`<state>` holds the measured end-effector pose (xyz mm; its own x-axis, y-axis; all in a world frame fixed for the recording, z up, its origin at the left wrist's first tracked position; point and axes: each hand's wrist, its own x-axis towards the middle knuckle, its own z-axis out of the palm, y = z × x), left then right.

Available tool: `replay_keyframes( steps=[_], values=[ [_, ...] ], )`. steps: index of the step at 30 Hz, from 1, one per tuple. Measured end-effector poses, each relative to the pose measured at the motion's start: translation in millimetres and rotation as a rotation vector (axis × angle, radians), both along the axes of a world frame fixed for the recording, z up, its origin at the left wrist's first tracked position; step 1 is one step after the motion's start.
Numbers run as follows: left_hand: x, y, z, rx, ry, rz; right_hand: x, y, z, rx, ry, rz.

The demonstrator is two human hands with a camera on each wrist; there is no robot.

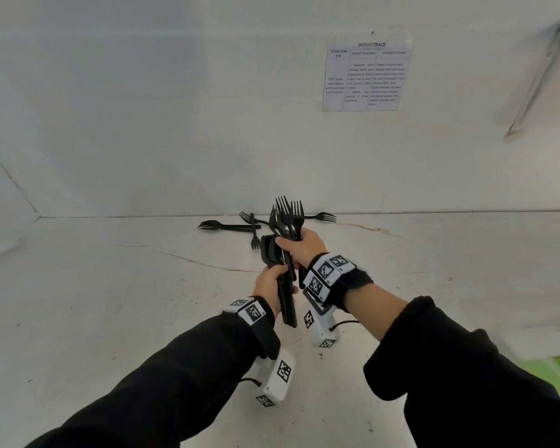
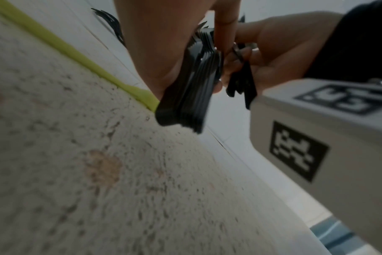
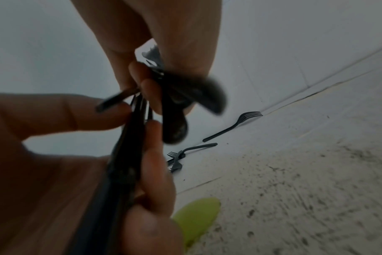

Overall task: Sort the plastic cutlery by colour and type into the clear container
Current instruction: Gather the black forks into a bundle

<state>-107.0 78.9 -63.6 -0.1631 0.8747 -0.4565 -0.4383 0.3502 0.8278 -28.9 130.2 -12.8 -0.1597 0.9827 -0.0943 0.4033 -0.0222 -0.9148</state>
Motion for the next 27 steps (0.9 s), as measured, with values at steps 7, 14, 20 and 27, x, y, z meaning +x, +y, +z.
replay_keyframes(
  steps=[7,14,20,27],
  values=[
    [-13,-7,9,0.008,-0.033,0.143,-6,-9,-11,0.06,0.006,0.011],
    [-16,-12,16,0.018,-0.103,0.244,-10,-19,-20,0.033,0.027,0.024],
    [-15,-15,21,-0.007,-0.175,0.087,-14,-16,-21,0.009,-0.014,0.038],
    [-14,-17,16,-0.072,-0.215,0.086,-16,-12,-20,-0.043,0.007,0.052]
  ],
)
